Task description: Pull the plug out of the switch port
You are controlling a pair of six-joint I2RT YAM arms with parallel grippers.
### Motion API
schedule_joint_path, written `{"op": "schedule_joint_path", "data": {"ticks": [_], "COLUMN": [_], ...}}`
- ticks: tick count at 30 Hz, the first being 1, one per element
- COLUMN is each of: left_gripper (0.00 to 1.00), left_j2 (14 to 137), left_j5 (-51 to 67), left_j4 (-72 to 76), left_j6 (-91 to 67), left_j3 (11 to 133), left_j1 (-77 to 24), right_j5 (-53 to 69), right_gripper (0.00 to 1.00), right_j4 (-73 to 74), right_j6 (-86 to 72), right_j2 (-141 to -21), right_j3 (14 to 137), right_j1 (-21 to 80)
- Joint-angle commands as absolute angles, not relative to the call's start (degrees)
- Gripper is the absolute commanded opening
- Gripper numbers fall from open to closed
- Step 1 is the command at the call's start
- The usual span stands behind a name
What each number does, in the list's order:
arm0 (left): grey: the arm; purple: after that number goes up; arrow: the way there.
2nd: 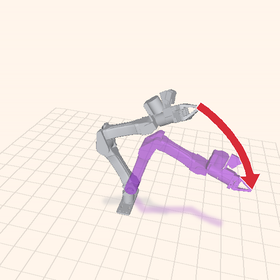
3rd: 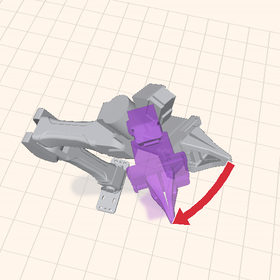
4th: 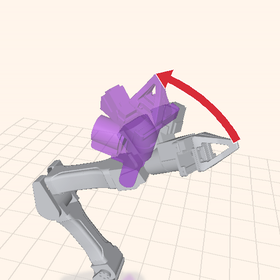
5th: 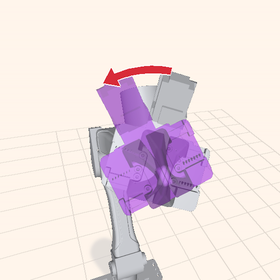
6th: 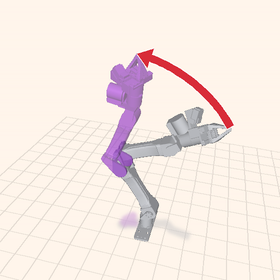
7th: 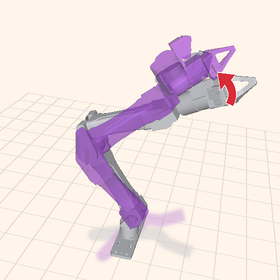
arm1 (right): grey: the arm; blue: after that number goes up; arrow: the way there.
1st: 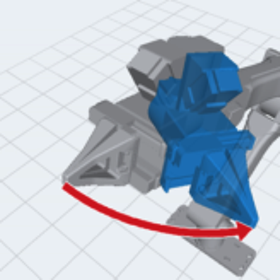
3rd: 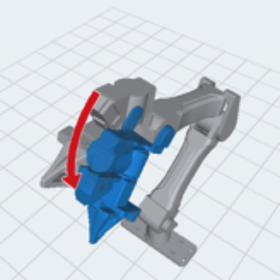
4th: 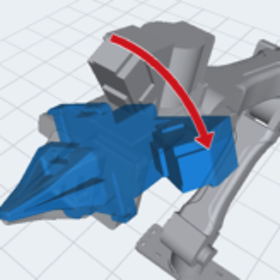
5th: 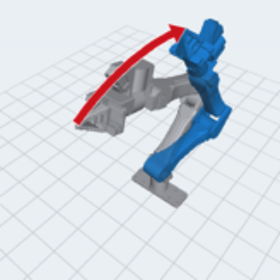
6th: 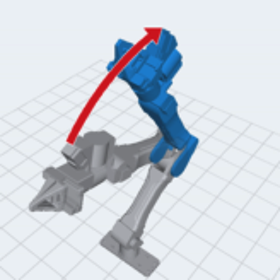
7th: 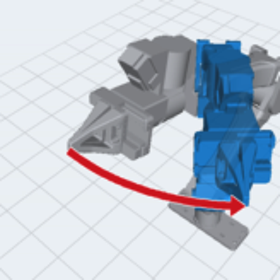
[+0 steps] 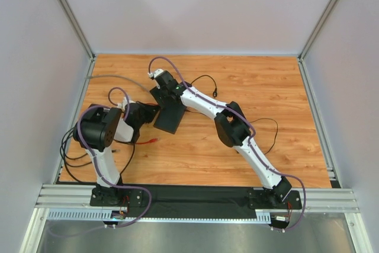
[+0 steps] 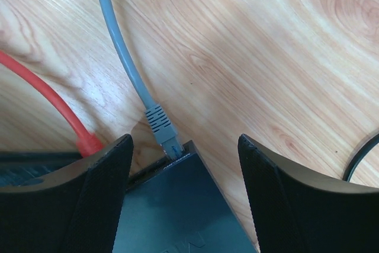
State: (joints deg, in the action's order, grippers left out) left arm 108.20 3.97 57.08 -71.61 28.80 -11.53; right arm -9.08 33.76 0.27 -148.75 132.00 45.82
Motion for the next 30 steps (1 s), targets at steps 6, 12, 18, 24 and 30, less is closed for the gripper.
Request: {"op": "schedule_joint_path", "data": {"ticks": [6, 12, 18, 24, 30], "left_gripper": [0.0, 0.0, 0.0, 0.0, 0.0], "left_j2": [108.45, 105.48, 89.76, 74.38, 69.0], "left_j5": [-4.04, -4.21, -11.22, -20.37, -24.25], "left_j4": [66.35, 66.28, 47.93, 26.13, 14.7], "left_j6": [-70.13, -67.86, -59.52, -53.8, -56.76], "left_j3": [25.23, 24.61, 23.82, 26.71, 25.4], "left_j1": [-7.74, -7.65, -7.03, -6.77, -2.56], "right_j5": [-1.15, 2.37, 2.11, 2.29, 2.46], "right_gripper": [0.74, 0.75, 0.75, 0.75, 0.75], "right_j4": [42.81, 38.68, 38.67, 38.76, 38.41], "right_j6": [0.44, 0.44, 0.44, 0.35, 0.35], "right_j2": [-148.98, -146.6, -146.95, -146.78, -146.43], "right_j3": [127.36, 124.54, 124.89, 125.07, 124.72], "right_j1": [43.95, 43.77, 43.33, 42.89, 42.89]}}
